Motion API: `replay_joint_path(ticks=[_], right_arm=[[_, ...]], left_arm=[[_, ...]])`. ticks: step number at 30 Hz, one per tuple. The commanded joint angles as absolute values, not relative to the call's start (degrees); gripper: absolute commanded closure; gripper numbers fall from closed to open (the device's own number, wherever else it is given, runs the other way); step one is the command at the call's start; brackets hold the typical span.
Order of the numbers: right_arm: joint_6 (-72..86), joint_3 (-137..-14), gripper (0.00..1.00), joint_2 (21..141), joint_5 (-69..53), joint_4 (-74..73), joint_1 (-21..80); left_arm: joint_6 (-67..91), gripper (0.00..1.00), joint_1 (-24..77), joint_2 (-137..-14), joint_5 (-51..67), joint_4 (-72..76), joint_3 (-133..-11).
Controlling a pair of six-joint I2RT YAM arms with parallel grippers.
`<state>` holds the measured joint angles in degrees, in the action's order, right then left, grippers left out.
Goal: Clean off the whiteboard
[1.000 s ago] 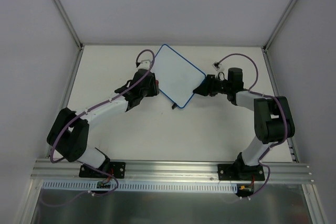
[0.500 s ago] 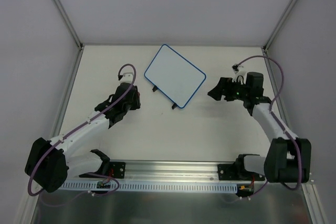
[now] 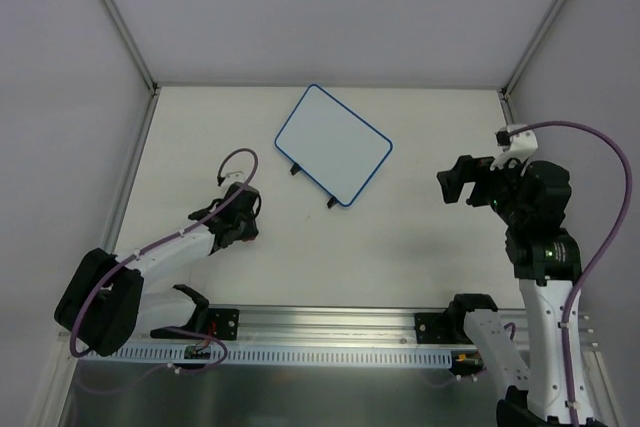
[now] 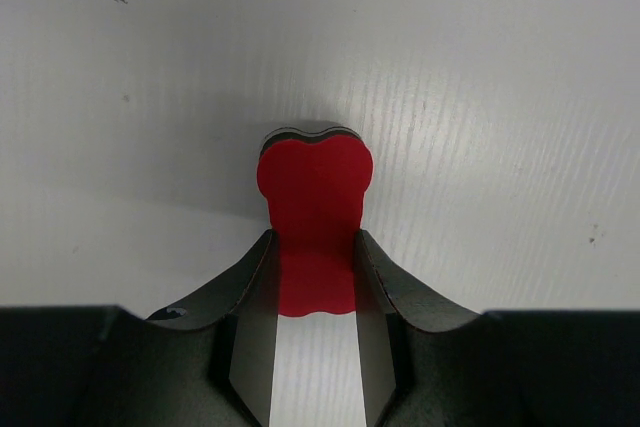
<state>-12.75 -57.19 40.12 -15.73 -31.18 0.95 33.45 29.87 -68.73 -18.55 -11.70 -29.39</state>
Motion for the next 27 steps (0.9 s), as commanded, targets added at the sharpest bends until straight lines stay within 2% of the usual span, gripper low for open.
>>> replay_joint_path(ticks=[1, 5, 6, 8, 9, 12, 19, 27], right_arm=[[-14.32, -61.08, 0.01, 38.41, -13.1, -38.14, 0.88], [-15.81, -63.71, 0.01, 36.74, -11.08, -41.82, 0.79], [-16.43, -64.16, 0.01, 35.78, -11.07, -42.1, 0.79], [-16.87, -64.69, 0.01, 34.63, -9.59, -42.19, 0.97], [-17.22, -65.04, 0.01, 33.67, -8.71, -42.45, 1.05], [-17.66, -66.62, 0.01, 32.35, -6.95, -42.36, 1.41], [-19.15, -71.8, 0.01, 29.62, 3.07, -42.36, 3.43], [-19.25, -74.09, 0.01, 25.32, 3.34, -41.92, 3.69]], left_arm=[[36.3, 0.89, 29.27, -70.83, -17.84, -11.07, -28.57], [36.12, 0.58, 29.27, -69.7, -16.35, -11.51, -28.65], [36.38, 0.44, 29.27, -68.57, -16.35, -11.95, -28.65], [36.65, 0.3, 29.18, -64.09, -16.61, -12.83, -28.56], [36.65, 0.17, 29.18, -62.33, -16.87, -14.57, -28.91], [35.78, 0.02, 29.27, -55.39, -18.54, -20.18, -32.07], [25.43, 0.01, 29.27, -36.95, -25.48, -31.98, -46.12], [11.96, 0.01, 29.27, -28.04, -31.2, -38.23, -62.66]])
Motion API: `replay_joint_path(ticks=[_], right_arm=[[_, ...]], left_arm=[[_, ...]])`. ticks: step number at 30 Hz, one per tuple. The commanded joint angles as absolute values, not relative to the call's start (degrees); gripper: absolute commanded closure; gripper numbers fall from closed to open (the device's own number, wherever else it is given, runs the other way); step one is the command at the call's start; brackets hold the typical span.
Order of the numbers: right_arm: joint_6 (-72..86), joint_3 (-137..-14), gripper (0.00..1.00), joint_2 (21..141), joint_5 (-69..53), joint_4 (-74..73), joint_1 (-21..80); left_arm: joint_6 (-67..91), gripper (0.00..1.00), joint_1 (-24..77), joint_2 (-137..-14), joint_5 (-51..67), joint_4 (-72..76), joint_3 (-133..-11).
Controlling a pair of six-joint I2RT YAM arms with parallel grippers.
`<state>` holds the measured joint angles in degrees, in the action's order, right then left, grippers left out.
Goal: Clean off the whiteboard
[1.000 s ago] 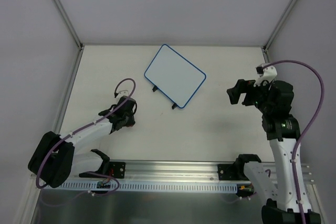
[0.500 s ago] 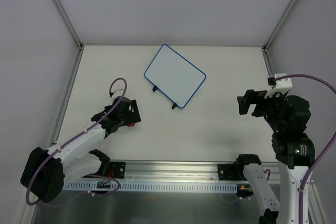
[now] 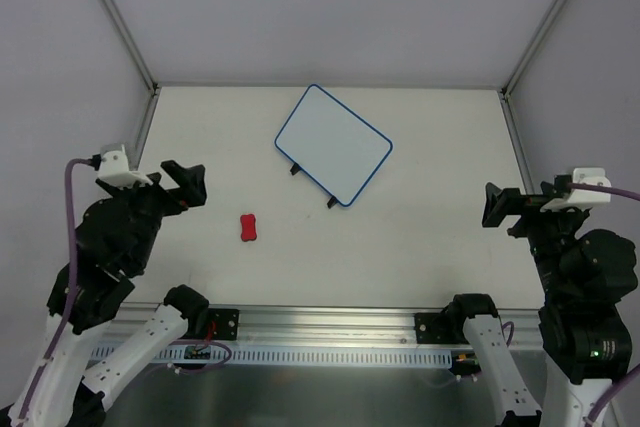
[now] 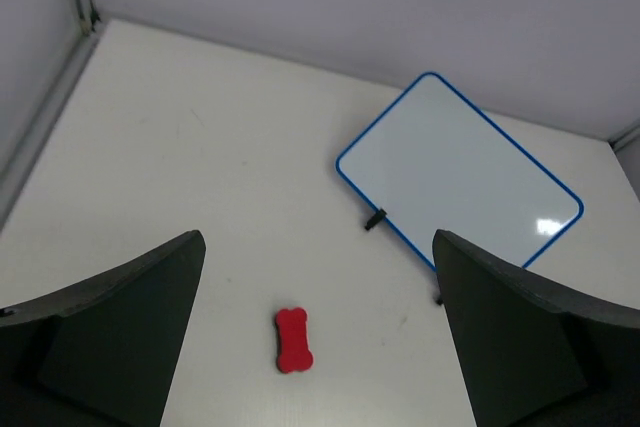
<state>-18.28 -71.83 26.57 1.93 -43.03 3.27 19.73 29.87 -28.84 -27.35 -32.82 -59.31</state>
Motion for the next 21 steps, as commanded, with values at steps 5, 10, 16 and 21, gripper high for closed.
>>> replay_joint_path(ticks=[5, 10, 16, 21], right_arm=[[-20.13, -76.63, 0.01, 23.73, 2.29, -41.92, 3.69], [-19.86, -77.26, 0.01, 23.29, 1.85, -41.92, 3.69], [-19.6, -76.82, 0.01, 23.64, 1.23, -41.84, 3.69], [-19.86, -76.64, 0.01, 23.91, 0.62, -41.75, 3.69]], left_arm=[[7.83, 0.01, 29.27, -25.32, -31.73, -40.08, -68.63], [5.01, 0.01, 29.27, -24.35, -31.55, -41.48, -71.45], [4.31, 0.01, 29.27, -23.91, -31.73, -42.19, -72.16], [4.3, 0.01, 29.27, -24.17, -31.47, -42.45, -72.07]])
